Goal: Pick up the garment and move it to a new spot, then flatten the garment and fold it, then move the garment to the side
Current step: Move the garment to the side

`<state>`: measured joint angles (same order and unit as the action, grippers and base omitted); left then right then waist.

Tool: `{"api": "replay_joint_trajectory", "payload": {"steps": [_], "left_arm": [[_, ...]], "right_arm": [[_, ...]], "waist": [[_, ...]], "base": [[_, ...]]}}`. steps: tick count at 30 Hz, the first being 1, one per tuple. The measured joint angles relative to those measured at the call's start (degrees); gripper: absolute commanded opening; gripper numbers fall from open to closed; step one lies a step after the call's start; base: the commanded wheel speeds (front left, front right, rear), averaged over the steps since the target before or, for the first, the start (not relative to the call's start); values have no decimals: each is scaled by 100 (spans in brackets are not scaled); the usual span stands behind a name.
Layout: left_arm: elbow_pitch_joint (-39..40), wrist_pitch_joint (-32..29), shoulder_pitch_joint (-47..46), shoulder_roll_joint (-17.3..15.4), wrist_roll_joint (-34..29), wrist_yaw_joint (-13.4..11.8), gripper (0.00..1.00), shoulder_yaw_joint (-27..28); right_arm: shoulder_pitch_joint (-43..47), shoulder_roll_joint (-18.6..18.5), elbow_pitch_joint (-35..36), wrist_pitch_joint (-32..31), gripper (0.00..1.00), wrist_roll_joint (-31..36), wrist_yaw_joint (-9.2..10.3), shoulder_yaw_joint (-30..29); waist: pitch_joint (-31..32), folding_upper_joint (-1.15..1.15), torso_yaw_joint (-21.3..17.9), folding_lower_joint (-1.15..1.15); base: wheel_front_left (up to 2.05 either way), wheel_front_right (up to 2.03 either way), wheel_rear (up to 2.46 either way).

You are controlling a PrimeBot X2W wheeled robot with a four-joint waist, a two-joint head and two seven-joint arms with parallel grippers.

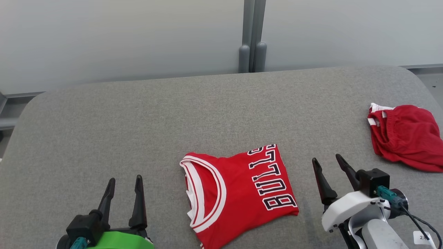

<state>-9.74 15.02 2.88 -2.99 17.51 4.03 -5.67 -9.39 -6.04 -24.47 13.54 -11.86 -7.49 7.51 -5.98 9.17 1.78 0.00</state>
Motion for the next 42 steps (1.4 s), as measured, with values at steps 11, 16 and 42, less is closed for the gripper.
{"api": "replay_joint_trajectory", "payload": {"steps": [11, 16, 42], "left_arm": [[3, 1, -2, 1, -27, 0, 100, -13], [3, 1, -7, 2, -25, 0, 100, -22], [-26, 1, -437, 4, -90, 59, 100, -38]], "right_arm": [[-210, -229, -102, -900, 100, -287, 0, 167], [-481, -593, -414, -1575, 100, -891, 0, 669], [-2011, -1318, -1936, -2193, 53, -3277, 0, 2460]], "waist": [[-64, 0, 186, 0], [-134, 0, 364, 0], [-1056, 0, 1181, 0]], "base": [[0, 0, 0], [0, 0, 0], [0, 0, 0]]}}
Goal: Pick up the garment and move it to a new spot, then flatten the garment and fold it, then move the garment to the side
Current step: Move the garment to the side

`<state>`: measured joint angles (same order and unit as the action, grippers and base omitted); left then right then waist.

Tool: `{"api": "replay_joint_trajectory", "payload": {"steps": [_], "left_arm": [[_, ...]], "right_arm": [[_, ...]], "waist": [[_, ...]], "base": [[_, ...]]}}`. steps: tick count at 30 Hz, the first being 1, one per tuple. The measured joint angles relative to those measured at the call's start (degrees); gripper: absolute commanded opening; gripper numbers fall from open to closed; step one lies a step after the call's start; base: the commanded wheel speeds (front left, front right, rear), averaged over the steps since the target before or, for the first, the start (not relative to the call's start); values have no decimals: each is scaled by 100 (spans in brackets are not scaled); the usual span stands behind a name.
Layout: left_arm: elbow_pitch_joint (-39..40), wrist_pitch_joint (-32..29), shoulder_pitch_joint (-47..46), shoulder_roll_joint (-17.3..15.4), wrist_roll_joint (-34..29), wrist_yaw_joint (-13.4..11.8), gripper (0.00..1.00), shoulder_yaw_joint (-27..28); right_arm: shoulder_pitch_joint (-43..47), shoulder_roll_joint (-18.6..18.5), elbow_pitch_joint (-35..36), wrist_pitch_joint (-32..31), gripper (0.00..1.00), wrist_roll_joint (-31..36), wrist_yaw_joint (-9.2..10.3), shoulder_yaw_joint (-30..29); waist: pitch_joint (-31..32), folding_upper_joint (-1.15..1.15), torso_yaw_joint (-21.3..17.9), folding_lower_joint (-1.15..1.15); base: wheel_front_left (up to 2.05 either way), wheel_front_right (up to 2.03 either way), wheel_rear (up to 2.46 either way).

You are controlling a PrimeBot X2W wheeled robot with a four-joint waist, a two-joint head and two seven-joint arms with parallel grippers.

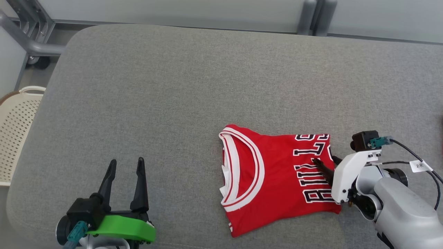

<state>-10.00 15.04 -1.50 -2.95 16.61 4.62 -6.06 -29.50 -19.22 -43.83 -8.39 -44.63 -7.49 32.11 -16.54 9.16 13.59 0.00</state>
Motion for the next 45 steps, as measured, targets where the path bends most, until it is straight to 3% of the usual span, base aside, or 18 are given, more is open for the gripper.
{"api": "replay_joint_trajectory", "payload": {"steps": [1, 3, 5, 6, 20, 39, 45], "left_arm": [[-2, 0, -3, 0, -3, 0, 100, -3], [-3, -1, -4, 1, -4, -1, 100, -4], [-4, -1, -8, 1, -5, -1, 100, -3], [-4, 0, -8, 2, -8, -2, 100, -2], [42, 0, -8, 7, -21, 15, 100, -10], [65, 0, -248, 10, -60, 34, 100, -160], [52, -1, -314, 12, -70, 35, 100, -177]], "right_arm": [[-33, -13, -18, 31, 53, -54, 0, 64], [-84, -32, -58, 55, 33, -142, 0, 210], [-148, -63, -103, 170, 2, -174, 0, 338], [-173, -77, -121, 220, 0, -198, 0, 396], [-747, -525, -514, 955, 0, -188, -4, 617], [-1378, -837, -587, 1036, 0, -102, -4, 647], [-1554, -888, -600, 1053, 0, -43, -4, 626]], "waist": [[-11, 0, 10, 0], [-25, 0, 16, 0], [-29, 0, 2, 0], [-28, 0, -10, 0], [40, 0, -501, 0], [33, 0, -2294, 0], [-53, 0, -2645, 0]], "base": [[0, 0, 0], [0, 0, 0], [0, 0, 0], [0, 0, 0], [0, 0, 0], [0, 0, 0], [0, 0, 0]]}}
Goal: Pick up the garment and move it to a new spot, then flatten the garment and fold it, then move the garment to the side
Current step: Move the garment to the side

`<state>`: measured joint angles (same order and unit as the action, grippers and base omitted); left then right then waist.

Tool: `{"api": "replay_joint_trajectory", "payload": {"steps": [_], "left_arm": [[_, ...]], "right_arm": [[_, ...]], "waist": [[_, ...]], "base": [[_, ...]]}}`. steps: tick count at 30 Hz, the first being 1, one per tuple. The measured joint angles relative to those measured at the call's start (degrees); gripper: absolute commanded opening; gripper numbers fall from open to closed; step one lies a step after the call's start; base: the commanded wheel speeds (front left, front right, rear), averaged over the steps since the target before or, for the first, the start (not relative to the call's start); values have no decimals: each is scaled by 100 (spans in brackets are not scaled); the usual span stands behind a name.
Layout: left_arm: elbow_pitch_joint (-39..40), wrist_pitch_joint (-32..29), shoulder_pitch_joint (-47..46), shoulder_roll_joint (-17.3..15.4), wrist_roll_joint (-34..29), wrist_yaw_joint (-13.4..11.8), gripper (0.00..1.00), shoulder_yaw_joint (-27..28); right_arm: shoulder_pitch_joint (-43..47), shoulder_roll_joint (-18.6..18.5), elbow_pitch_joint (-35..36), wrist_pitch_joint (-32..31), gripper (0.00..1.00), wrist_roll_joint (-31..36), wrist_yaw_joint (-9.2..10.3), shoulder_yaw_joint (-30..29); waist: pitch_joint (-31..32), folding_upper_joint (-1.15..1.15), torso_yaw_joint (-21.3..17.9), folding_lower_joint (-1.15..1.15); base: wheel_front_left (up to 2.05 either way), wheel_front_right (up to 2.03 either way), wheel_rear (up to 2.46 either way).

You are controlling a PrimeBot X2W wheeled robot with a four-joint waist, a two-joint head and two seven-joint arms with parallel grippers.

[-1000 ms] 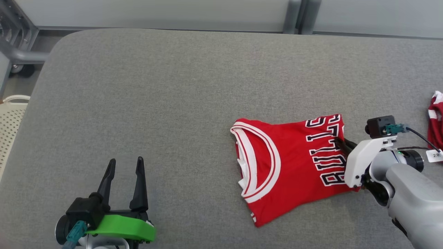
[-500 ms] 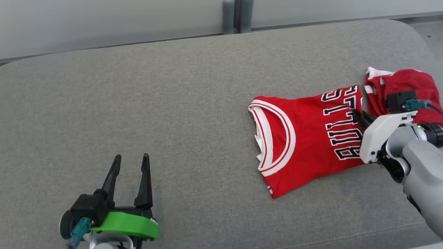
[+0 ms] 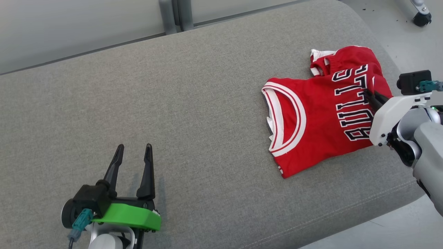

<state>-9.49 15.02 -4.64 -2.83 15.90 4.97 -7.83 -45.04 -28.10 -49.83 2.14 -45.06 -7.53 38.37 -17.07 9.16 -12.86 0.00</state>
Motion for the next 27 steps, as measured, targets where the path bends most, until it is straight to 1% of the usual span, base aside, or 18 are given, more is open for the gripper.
{"api": "replay_joint_trajectory", "payload": {"steps": [3, 13, 18, 27], "left_arm": [[-33, 0, -20, 1, 0, 5, 100, 12], [-46, 1, -5, -1, -42, 9, 100, 86], [-38, 1, 3, -7, -63, 32, 100, 111], [-10, 0, -8, -60, -133, 56, 100, 85]], "right_arm": [[-114, -7, -57, 51, 0, 38, 0, -53], [-561, 2, -320, 160, 0, 154, 0, -319], [-820, -91, -623, 260, 0, 257, 0, -546], [-1228, -442, -1249, 435, 0, 442, 0, -888]], "waist": [[-74, 0, 23, 0], [-75, 0, 358, 0], [-122, 0, 488, 0], [-397, 0, 598, 0]], "base": [[0, 0, 0], [0, 0, 0], [0, 0, 0], [0, 0, 0]]}}
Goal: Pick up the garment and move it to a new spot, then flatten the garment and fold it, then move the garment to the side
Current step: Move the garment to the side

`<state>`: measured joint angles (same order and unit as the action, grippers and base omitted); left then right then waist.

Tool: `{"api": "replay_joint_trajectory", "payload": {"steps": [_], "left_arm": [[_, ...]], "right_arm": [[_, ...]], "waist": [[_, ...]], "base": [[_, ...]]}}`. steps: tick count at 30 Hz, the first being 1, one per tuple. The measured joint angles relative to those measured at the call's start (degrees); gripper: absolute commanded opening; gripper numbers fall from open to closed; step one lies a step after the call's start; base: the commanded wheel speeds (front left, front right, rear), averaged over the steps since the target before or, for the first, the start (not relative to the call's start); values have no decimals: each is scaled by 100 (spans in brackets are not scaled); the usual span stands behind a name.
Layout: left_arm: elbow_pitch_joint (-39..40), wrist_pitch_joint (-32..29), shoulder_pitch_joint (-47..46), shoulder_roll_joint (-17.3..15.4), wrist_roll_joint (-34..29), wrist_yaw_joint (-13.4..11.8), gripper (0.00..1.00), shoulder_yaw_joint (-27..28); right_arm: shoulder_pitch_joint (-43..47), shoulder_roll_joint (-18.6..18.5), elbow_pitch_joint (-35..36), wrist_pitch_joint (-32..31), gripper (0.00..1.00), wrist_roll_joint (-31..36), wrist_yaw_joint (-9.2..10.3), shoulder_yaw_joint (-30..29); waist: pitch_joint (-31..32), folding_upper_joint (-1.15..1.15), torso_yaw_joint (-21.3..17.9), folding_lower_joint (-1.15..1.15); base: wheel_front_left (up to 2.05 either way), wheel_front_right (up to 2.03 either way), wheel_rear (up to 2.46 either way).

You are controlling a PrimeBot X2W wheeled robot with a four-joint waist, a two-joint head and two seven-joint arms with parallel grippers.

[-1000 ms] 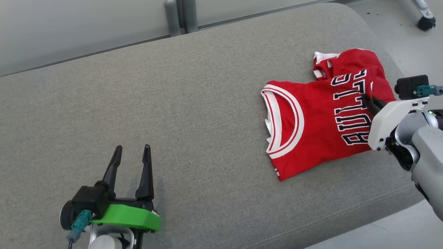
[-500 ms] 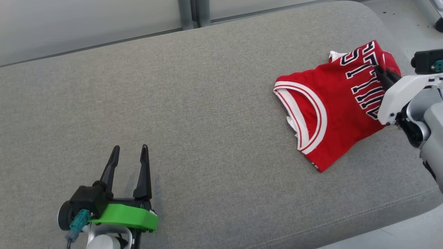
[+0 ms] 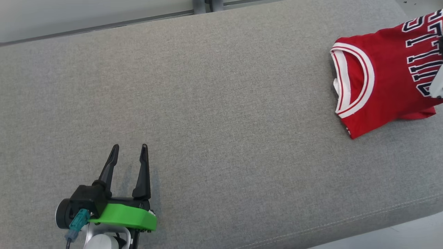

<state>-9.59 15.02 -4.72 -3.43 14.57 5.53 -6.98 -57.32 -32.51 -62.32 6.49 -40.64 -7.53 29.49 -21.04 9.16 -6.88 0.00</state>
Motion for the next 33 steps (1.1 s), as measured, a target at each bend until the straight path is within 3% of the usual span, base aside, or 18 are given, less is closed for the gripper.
{"api": "replay_joint_trajectory", "payload": {"steps": [14, 22, 23, 25, 26, 27, 33], "left_arm": [[179, -83, -304, -171, -109, 34, 100, -197], [257, -136, -421, -240, -146, 32, 100, -279], [261, -141, -426, -246, -146, 26, 100, -285], [266, -141, -432, -256, -146, 24, 100, -286], [270, -141, -442, -259, -146, 21, 100, -285], [274, -141, -444, -264, -146, 11, 100, -286], [269, -140, -466, -277, -145, -10, 100, -311]], "right_arm": [[-706, -468, -1059, 126, 0, 821, 0, -111], [-705, -693, -1144, 105, 0, 1456, -1, -715], [-677, -735, -1144, 64, 9, 1559, 0, -820], [-648, -744, -1146, 59, 43, 1658, 0, -929], [-629, -747, -1146, 48, 91, 1734, -1, -1053], [-615, -754, -1145, 3, 100, 1845, -1, -1150], [-477, -817, -1147, 54, 100, 2592, -1, -1924]], "waist": [[-663, 0, 259, 0], [-1056, -1, 467, -1], [-1093, -1, 494, -1], [-1128, 0, 521, -1], [-1158, 0, 545, 0], [-1186, 0, 566, -1], [-1283, 1, 625, 0]], "base": [[0, 0, 0], [0, 0, 0], [0, 0, 0], [0, 0, 0], [0, 0, 0], [0, 0, 0], [0, 0, 0]]}}
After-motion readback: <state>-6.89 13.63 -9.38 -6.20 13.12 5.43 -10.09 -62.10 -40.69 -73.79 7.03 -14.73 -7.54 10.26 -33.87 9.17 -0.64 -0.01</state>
